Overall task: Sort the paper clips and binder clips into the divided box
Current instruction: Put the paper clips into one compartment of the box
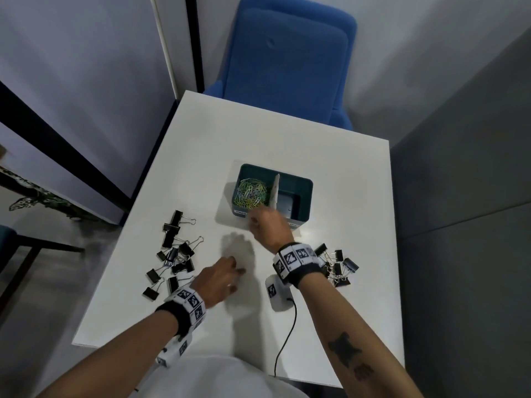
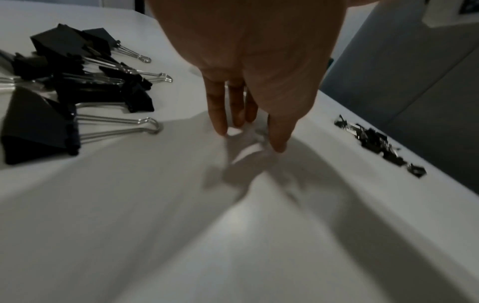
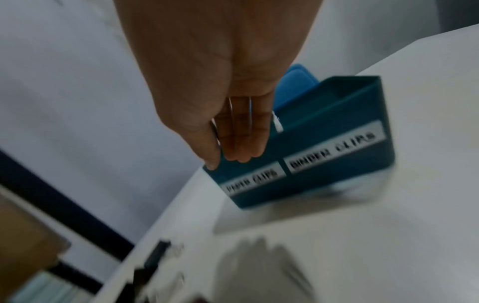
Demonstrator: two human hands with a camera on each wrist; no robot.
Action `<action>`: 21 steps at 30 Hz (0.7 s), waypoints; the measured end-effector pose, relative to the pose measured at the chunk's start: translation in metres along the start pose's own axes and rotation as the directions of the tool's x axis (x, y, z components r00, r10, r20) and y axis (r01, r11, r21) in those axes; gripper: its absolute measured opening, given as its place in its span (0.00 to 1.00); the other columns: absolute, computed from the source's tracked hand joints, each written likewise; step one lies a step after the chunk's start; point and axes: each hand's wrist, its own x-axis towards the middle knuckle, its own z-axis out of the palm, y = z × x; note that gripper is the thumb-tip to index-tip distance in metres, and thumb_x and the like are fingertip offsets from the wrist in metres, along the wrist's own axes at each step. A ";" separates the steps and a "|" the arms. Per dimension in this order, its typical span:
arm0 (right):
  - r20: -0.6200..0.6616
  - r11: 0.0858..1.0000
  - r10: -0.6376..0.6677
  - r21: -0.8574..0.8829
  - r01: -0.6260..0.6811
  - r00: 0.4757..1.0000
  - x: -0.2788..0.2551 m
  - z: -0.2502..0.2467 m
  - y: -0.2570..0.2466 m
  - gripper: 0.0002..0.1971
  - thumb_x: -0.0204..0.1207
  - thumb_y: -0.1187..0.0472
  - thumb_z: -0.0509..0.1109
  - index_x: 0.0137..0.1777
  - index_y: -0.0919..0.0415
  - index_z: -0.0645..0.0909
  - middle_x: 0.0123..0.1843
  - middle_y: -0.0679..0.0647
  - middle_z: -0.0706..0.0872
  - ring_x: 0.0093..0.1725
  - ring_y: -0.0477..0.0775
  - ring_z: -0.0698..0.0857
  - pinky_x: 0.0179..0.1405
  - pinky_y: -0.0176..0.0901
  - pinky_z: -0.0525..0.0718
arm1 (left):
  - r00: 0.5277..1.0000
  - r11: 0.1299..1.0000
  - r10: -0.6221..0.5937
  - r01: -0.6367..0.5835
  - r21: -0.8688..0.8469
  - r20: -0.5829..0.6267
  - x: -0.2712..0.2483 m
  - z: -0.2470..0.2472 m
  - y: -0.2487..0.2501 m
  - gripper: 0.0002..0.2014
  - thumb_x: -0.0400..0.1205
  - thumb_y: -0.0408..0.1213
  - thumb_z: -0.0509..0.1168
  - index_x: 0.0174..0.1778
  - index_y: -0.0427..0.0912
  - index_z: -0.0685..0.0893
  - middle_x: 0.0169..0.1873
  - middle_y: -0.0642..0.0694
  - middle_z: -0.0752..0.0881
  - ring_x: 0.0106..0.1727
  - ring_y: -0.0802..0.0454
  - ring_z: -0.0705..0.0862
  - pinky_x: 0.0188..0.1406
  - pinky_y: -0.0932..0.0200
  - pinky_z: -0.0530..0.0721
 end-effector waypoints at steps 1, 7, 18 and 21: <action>0.050 1.000 0.006 -0.027 -0.004 0.999 -0.008 0.011 0.003 0.07 0.76 0.67 0.71 0.52 0.61 0.85 0.53 0.58 0.87 0.48 0.59 0.86 0.50 0.52 0.88 | 0.999 0.998 0.041 -0.042 0.042 0.019 -0.001 0.003 0.000 0.20 0.70 0.42 0.77 0.58 0.50 0.86 0.54 0.47 0.80 0.50 0.49 0.83 0.26 0.57 0.86; 0.315 0.982 0.034 -0.187 0.027 0.948 -0.041 0.065 0.017 0.27 0.75 0.69 0.68 0.75 0.60 0.70 0.77 0.60 0.70 0.72 0.64 0.72 0.60 0.60 0.83 | 0.980 0.933 0.187 -0.201 0.300 0.074 -0.006 0.018 -0.008 0.22 0.57 0.31 0.80 0.46 0.46 0.85 0.42 0.49 0.82 0.39 0.51 0.82 0.14 0.59 0.78; 0.307 0.922 -0.035 -0.357 0.149 0.951 -0.077 0.095 0.007 0.18 0.55 0.75 0.81 0.47 0.69 0.85 0.47 0.62 0.84 0.43 0.59 0.84 0.21 0.41 0.81 | 0.992 0.976 -0.116 0.103 0.194 0.054 -0.009 0.025 -0.003 0.21 0.48 0.24 0.80 0.29 0.48 0.81 0.29 0.51 0.77 0.25 0.53 0.79 0.11 0.62 0.73; 0.251 0.949 -0.006 -0.304 0.085 0.968 -0.079 0.098 0.007 0.19 0.49 0.76 0.83 0.39 0.64 0.83 0.39 0.57 0.82 0.38 0.57 0.83 0.20 0.41 0.78 | 0.969 0.968 -0.244 0.240 0.072 0.042 -0.004 0.022 -0.001 0.05 0.71 0.33 0.72 0.39 0.45 0.83 0.39 0.48 0.81 0.40 0.46 0.85 0.29 0.51 0.84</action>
